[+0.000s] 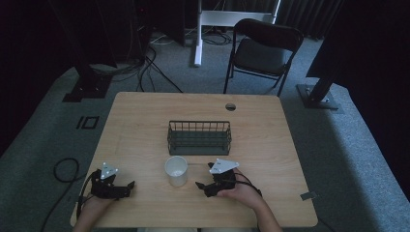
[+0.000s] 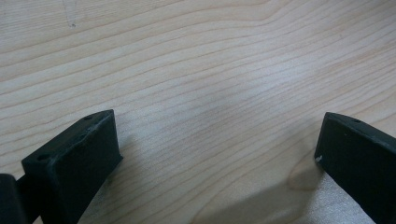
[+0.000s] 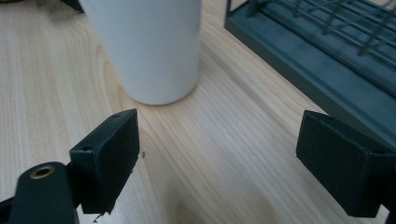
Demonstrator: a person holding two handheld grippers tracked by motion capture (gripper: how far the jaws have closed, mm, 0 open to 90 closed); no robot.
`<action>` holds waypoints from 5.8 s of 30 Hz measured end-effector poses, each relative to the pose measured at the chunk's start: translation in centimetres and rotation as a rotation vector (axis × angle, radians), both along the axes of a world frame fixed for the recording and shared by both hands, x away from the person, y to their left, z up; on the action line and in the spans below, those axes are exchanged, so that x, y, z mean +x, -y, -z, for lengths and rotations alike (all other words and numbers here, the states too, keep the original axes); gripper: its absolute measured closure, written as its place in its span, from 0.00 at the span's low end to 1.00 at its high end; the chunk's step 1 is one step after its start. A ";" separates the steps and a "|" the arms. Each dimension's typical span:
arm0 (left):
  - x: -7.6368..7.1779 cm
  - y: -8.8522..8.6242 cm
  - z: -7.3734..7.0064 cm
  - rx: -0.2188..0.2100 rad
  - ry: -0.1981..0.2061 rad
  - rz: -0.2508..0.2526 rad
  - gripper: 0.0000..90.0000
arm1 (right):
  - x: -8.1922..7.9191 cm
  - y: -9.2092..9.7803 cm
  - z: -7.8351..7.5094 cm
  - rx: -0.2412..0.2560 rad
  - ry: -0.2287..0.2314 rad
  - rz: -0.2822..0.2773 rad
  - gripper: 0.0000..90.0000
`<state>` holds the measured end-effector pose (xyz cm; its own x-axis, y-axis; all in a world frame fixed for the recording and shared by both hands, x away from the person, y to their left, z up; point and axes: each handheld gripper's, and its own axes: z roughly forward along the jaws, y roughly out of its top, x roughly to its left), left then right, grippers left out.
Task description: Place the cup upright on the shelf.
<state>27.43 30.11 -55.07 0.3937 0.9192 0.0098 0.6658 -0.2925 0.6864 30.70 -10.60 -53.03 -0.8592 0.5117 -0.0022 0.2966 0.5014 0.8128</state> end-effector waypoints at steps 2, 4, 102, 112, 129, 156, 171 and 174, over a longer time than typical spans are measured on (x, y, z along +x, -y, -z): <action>0.0 0.0 0.0 0.000 0.000 0.003 0.00 | 0.0 -0.4 0.0 0.003 0.000 -0.010 0.15; 0.0 0.0 0.0 0.000 0.000 0.002 0.00 | 0.0 -0.7 -0.1 0.007 0.002 -0.019 0.15; 0.0 0.0 0.0 0.000 -0.001 0.003 0.00 | 2.3 -10.5 -6.3 0.174 0.094 -0.130 0.21; 0.0 0.0 0.0 0.000 -0.001 0.003 0.00 | 3.2 -11.0 -9.0 0.218 0.128 -0.109 0.21; 0.0 0.0 0.0 -0.001 -0.002 0.003 0.00 | 5.8 -9.3 -14.3 0.276 0.221 0.070 0.21; 0.0 0.0 0.0 -0.001 -0.001 0.002 0.00 | 10.7 -3.8 -9.8 0.186 0.189 0.379 0.21; 0.0 0.0 0.0 -0.001 -0.001 0.002 0.00 | 11.4 -4.2 -7.8 0.169 0.156 0.390 0.21; 0.0 0.0 0.0 -0.001 -0.001 0.002 0.00 | 11.5 -4.2 -7.6 0.162 0.154 0.390 0.21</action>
